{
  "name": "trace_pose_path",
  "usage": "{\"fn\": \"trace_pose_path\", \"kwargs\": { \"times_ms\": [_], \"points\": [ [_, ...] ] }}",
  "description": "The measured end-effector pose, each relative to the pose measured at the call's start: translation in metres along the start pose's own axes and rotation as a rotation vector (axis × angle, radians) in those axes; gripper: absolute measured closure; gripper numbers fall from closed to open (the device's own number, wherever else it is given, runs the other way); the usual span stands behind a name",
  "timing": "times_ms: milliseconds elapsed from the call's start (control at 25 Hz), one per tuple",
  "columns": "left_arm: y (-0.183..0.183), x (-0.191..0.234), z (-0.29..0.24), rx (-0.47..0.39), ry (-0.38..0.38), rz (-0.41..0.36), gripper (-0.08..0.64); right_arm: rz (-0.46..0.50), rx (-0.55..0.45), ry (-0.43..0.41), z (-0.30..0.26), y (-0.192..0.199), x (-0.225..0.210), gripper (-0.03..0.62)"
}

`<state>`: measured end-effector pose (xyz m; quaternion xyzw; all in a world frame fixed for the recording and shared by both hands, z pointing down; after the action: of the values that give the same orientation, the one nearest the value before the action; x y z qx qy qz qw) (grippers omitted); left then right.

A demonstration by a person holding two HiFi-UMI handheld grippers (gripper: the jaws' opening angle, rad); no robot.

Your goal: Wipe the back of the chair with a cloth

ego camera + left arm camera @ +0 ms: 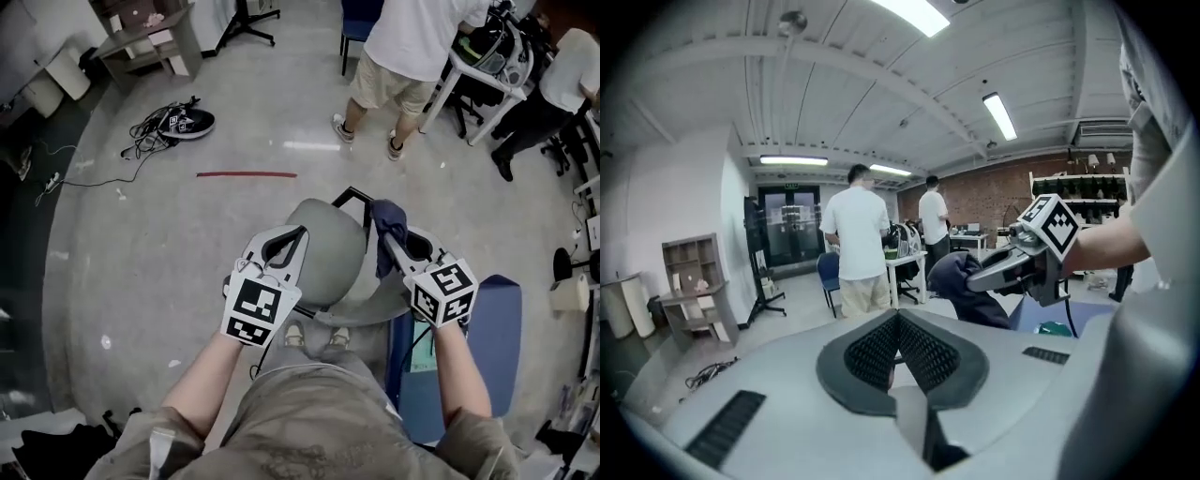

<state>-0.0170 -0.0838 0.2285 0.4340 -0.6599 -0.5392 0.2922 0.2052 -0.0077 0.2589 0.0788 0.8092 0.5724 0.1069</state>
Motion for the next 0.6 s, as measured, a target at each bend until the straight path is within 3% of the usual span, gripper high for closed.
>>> {"fn": "trace_pose_path", "kwargs": {
  "times_ms": [80,280,600],
  "points": [
    [-0.019,0.001,0.002,-0.037,-0.008,-0.016,0.543,0.003,-0.076,0.015,0.014,-0.019,0.003,0.511],
    [-0.055,0.002,0.009,-0.122,-0.012,-0.053,0.543,0.115,-0.228,0.021,0.043,-0.066,0.012,0.511],
    [-0.102,-0.01,0.024,-0.252,-0.03,-0.125,0.543,0.183,-0.44,0.058,0.103,-0.125,0.026,0.511]
  ]
}}
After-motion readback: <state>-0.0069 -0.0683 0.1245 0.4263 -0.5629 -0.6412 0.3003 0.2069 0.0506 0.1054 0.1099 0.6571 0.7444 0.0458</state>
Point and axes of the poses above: the fingertips, and each gripper's own axes: z backward along the fingers, x to its left, y out of its underside, the point moved 7 cm from there along z, backward along the fingers, and after that the axes turned 8 degrees about -x, right-handed, at the moved point
